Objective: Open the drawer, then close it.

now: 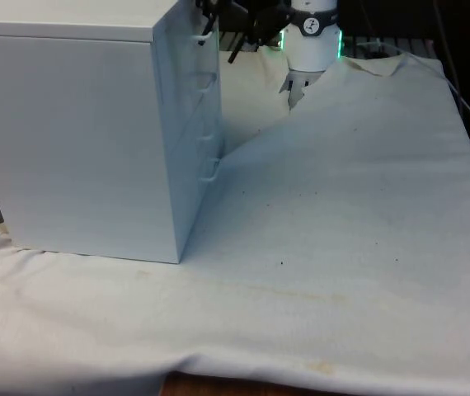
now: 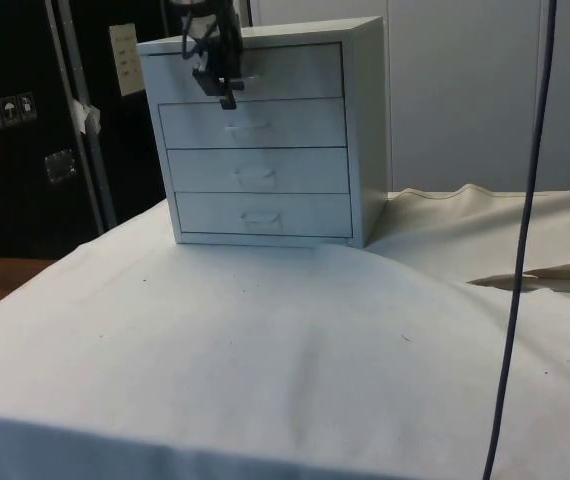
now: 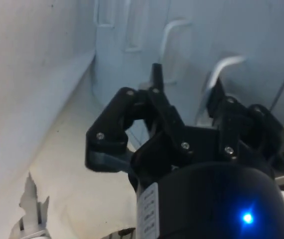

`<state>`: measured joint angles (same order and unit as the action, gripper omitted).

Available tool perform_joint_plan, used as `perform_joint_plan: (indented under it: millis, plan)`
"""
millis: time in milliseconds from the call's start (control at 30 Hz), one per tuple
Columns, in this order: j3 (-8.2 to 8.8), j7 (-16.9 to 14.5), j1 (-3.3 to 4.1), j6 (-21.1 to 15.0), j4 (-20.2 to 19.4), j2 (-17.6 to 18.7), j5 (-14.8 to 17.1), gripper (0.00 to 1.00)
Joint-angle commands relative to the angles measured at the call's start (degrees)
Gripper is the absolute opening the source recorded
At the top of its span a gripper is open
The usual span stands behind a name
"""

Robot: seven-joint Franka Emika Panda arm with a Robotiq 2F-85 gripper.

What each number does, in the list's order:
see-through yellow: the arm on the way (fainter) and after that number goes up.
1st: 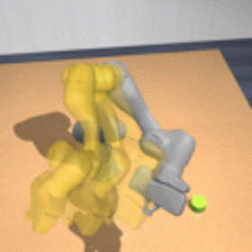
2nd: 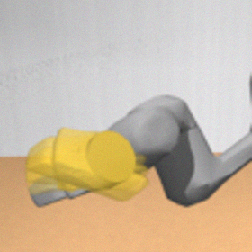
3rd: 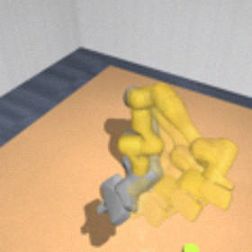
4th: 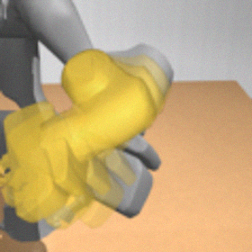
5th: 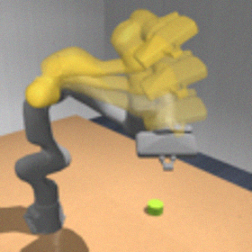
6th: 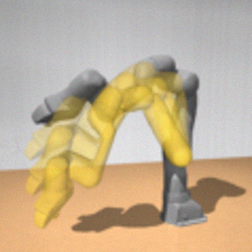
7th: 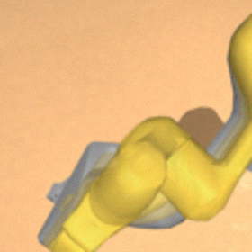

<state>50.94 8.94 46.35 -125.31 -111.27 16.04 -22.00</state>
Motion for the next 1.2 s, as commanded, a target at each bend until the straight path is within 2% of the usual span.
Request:
perform_joint_plan:
  millis: [0, 33, 67, 167, 267, 333, 367, 400, 600, 633, 667, 833, 867, 900, 1167]
  plan:
    - [0.06, 0.5, 0.17, -0.8, -0.2, -0.1, -0.5, 0.38]
    - [0.06, 0.1, 0.0, 0.0, 0.1, 0.0, -0.3, 0.34]
    - [0.11, 0.6, 0.17, -0.8, -0.3, -0.1, -0.6, 0.34]
    - [0.11, 0.9, 0.23, -0.9, -0.3, -0.1, -1.0, 0.2]
    - [0.0, 1.5, 0.57, 0.0, 0.1, 0.1, -1.8, 0.0]
    - [-0.11, 2.3, 0.86, 0.7, 0.3, 0.1, -2.8, 0.0]
    - [-0.11, 2.0, 0.4, 0.7, 0.3, -0.2, -3.0, 0.0]
    - [-0.29, 2.7, 0.92, 1.0, 0.4, 0.1, -3.3, 0.0]
    - [-1.09, 4.8, 1.43, 2.9, 1.0, 0.2, -6.0, 0.0]
    - [-1.15, 4.5, 1.03, 2.1, 0.6, -0.1, -5.4, 0.0]
    - [-1.2, 5.0, 1.49, 3.2, 1.1, 0.2, -6.2, 0.0]
    - [-2.12, 6.5, 1.78, 4.8, 1.9, 0.6, -7.8, 0.0]
    - [-2.23, 6.1, 1.32, 4.2, 1.5, 0.4, -7.2, 0.0]
    - [-2.35, 6.8, 1.83, 5.2, 2.1, 0.7, -8.0, 0.0]
    - [-4.18, 8.8, 2.12, 7.8, 3.4, 1.8, -9.6, 0.0]
